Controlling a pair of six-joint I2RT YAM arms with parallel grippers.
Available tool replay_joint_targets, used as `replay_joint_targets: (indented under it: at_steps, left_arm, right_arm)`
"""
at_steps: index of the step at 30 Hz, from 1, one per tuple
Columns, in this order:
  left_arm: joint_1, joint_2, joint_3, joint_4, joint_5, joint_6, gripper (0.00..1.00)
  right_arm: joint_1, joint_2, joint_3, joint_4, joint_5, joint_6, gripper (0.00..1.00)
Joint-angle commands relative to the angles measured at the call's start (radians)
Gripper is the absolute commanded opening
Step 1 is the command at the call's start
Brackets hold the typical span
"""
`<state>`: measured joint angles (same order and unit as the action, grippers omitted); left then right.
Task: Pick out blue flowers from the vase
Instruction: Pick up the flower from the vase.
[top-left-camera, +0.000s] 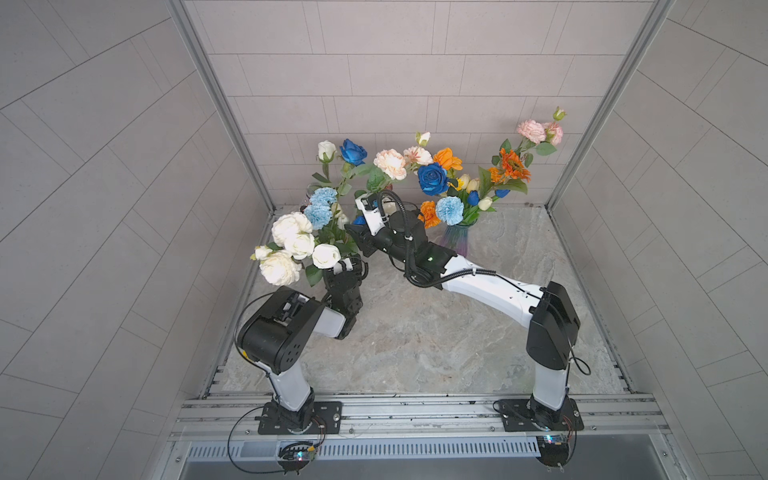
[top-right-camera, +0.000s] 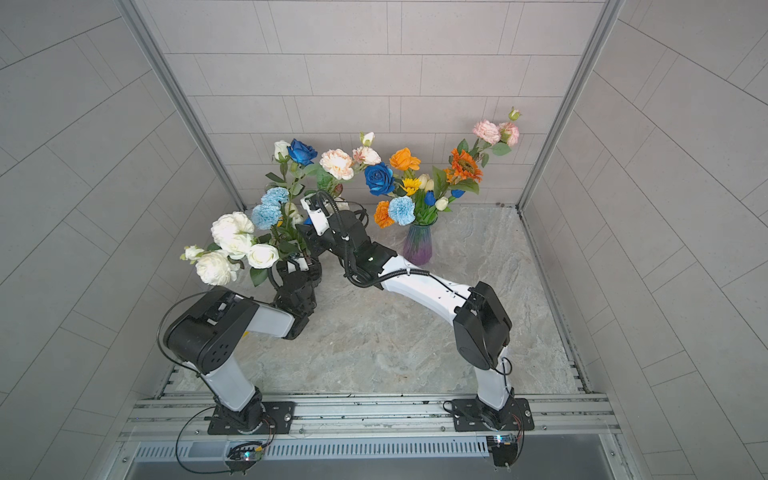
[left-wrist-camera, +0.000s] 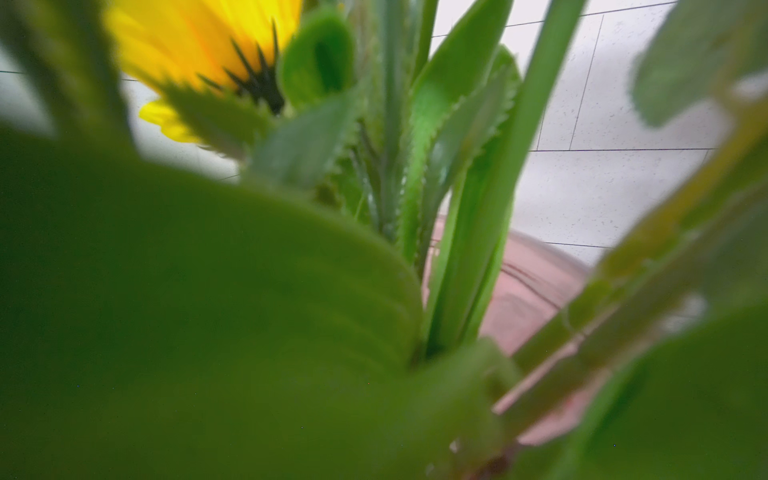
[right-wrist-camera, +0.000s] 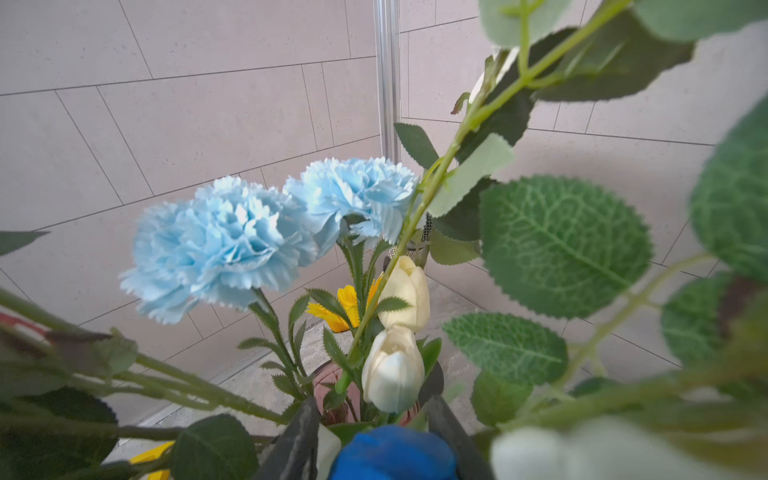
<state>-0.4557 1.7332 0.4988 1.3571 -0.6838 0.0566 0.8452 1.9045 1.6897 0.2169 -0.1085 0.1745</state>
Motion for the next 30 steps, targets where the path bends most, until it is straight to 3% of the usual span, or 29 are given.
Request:
replay_joint_targets:
  at_steps: [1, 5, 12, 30]
  left_arm:
    - [-0.020, -0.012, -0.012, 0.006, 0.010, -0.012, 0.73]
    - [-0.020, -0.011, -0.009, 0.007, 0.003, -0.012, 0.73]
    - [-0.020, -0.006, -0.009, 0.006, -0.014, -0.025, 0.73]
    - [-0.020, 0.021, -0.002, 0.006, -0.032, -0.040, 0.74]
  right_arm:
    - [-0.003, 0.030, 0.031, 0.001, -0.016, -0.004, 0.38]
    - [-0.003, 0.041, 0.042, -0.012, -0.016, -0.007, 0.22]
    - [-0.003, 0.001, 0.000, -0.017, -0.007, -0.018, 0.08]
    - [0.002, -0.169, 0.156, -0.147, -0.045, -0.152, 0.10]
